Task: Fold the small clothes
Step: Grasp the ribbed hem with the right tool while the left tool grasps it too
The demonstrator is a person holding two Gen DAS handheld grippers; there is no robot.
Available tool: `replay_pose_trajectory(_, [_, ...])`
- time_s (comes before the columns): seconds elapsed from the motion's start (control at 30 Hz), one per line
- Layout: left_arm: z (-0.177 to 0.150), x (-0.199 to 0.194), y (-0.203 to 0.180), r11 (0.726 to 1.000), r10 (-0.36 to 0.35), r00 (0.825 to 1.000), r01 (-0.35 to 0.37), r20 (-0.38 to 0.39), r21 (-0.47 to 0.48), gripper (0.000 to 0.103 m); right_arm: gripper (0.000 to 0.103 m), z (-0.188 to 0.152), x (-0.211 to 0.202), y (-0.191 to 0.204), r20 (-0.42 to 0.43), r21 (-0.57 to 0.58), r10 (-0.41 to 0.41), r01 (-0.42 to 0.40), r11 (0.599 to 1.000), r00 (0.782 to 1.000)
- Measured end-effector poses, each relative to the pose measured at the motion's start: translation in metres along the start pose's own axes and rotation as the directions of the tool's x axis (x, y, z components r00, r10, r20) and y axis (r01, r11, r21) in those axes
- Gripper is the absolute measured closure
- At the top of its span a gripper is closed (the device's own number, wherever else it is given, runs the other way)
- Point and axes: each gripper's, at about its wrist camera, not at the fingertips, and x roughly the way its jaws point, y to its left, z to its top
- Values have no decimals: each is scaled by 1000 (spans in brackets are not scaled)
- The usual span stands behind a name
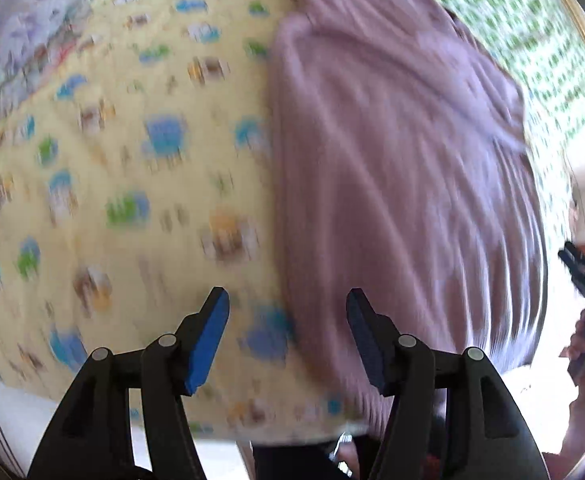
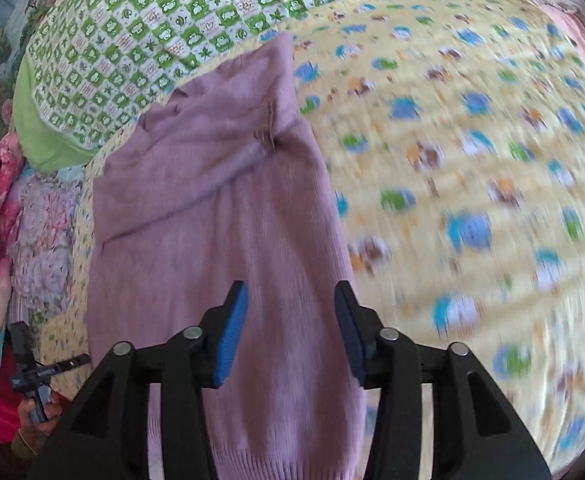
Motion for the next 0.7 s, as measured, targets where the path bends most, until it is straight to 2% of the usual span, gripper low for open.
replay_pose_trajectory(0.1, [-32, 8, -6, 999, -36, 999, 37, -39, 24, 41, 50, -27, -18, -6, 1, 11, -3, 3, 1000, 1000])
replay_pose_trajectory(0.23, [-53, 19, -23, 995, -78, 995, 81, -63, 51, 34, 49, -57, -31, -15, -14, 29, -6, 7, 1000, 1000])
replay_pose_trajectory(0.37, [-57, 26, -33, 994, -83, 995, 87, -61, 69, 22, 49, -83, -34, -23, -37, 62, 3, -1, 998, 999])
replay_pose_trajectory(0.5, [-52, 32, -50, 993, -97, 994, 99, -42, 68, 22, 49, -98, -28, -24, -64, 86, 37, -31, 996, 997])
replay_pose_trajectory(0.6, [-52, 32, -51, 992, -80, 997, 82, -23, 94, 26, 49, -106, -21, -16, -83, 65, 28, -23, 998, 996])
replay_pose_trajectory(0.7, [-49, 31, -52, 993, -53, 999, 53, 1, 106, 44, 48, -108, -16, -12, -90, 38, 15, -11, 999, 996])
